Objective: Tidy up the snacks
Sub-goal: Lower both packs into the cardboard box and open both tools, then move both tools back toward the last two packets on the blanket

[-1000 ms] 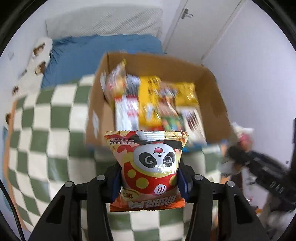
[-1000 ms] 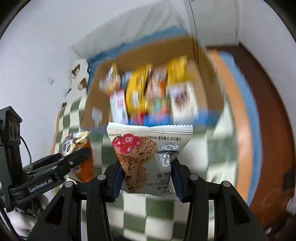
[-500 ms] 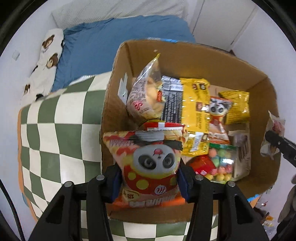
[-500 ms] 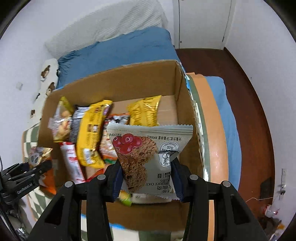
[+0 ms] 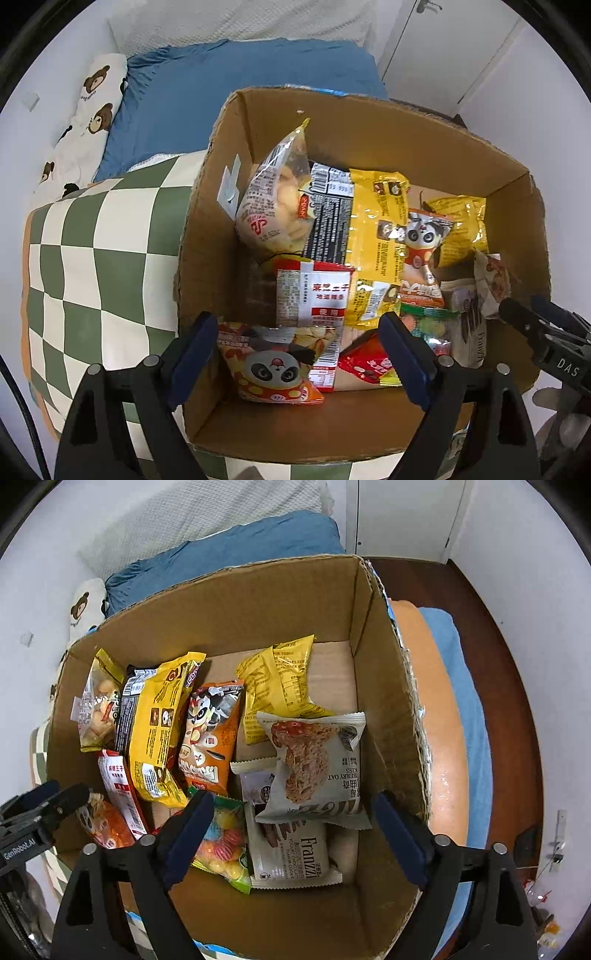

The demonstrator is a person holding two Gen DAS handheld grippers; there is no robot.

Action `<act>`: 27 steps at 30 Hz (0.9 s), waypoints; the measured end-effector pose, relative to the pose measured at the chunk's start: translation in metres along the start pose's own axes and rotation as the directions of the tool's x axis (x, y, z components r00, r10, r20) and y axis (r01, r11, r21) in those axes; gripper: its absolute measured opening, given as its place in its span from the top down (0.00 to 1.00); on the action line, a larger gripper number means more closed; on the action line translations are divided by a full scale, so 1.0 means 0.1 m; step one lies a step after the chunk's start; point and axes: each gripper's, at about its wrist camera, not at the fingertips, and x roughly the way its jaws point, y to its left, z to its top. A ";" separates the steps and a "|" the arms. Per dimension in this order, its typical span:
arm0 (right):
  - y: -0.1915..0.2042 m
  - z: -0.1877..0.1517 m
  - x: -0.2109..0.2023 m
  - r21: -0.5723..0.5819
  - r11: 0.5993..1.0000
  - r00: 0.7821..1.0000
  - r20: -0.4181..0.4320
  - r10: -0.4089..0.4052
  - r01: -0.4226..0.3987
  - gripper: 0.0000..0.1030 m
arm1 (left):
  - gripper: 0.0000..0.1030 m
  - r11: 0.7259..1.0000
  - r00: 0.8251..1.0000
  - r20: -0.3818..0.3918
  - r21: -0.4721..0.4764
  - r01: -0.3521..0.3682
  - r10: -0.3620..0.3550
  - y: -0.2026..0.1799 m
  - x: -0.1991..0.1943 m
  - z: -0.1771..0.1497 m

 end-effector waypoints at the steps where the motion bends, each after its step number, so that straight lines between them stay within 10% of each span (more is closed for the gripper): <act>1: 0.01 -0.01 -0.03 -0.003 1.000 1.000 0.006 -0.003 0.003 0.10 | 0.14 1.000 1.000 0.014 0.000 0.004 -0.004 -0.02 -0.03 -0.02; 27: 0.21 -1.06 -1.39 -0.042 0.998 0.935 0.353 -0.037 0.055 0.05 | 0.14 0.998 0.932 0.363 0.061 -0.033 0.009 -0.29 -1.30 -0.99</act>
